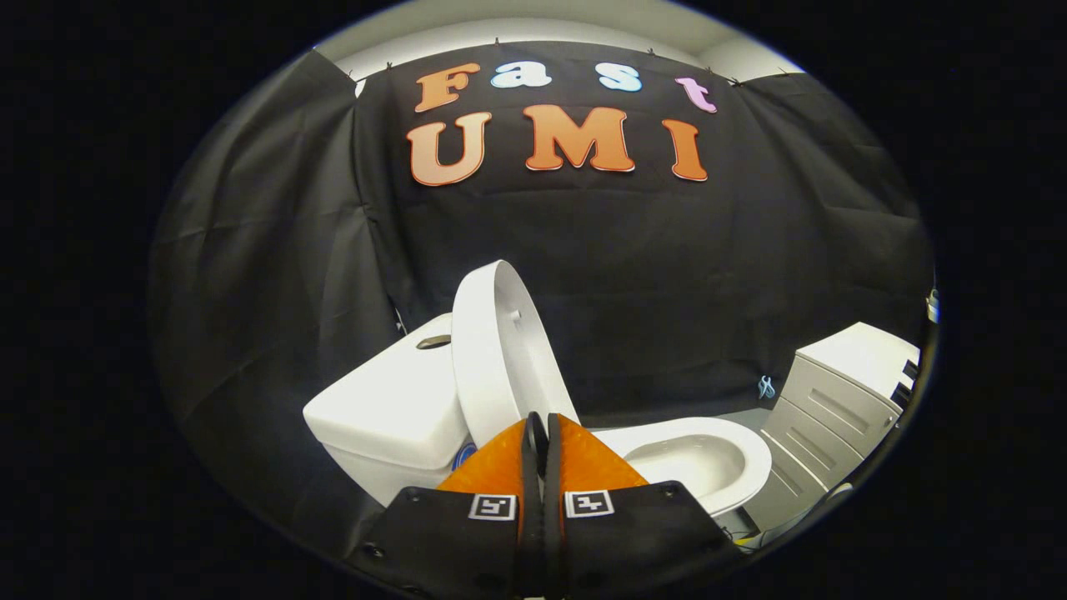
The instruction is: Open the toilet lid.
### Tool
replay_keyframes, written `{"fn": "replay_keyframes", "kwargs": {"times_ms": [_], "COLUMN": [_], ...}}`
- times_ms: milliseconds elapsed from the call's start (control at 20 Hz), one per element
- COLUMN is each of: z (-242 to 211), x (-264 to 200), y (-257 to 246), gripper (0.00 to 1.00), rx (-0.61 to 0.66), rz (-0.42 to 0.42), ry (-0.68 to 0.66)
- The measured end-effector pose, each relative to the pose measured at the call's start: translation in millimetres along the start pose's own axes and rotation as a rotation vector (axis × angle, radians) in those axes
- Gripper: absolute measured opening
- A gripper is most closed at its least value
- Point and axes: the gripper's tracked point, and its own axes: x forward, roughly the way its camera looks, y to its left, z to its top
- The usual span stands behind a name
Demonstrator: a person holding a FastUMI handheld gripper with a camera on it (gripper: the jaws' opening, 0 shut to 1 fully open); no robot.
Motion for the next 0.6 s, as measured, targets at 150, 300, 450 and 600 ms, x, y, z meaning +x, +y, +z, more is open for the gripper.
{"fn": "replay_keyframes", "kwargs": {"times_ms": [150, 300, 450, 600], "z": [-0.8, -1.7, -1.7, -2.4], "x": [1.5, 1.4, 0.5, 0.5], "y": [1.4, 2.7, 4.6, 4.5], "gripper": [0.08, 0.08, 0.08, 0.08], "rx": [0.002, -0.002, -0.036, -0.064], "rz": [-0.012, -0.023, -0.033, -0.04], "ry": [0.003, 0.006, -0.003, -0.005]}}
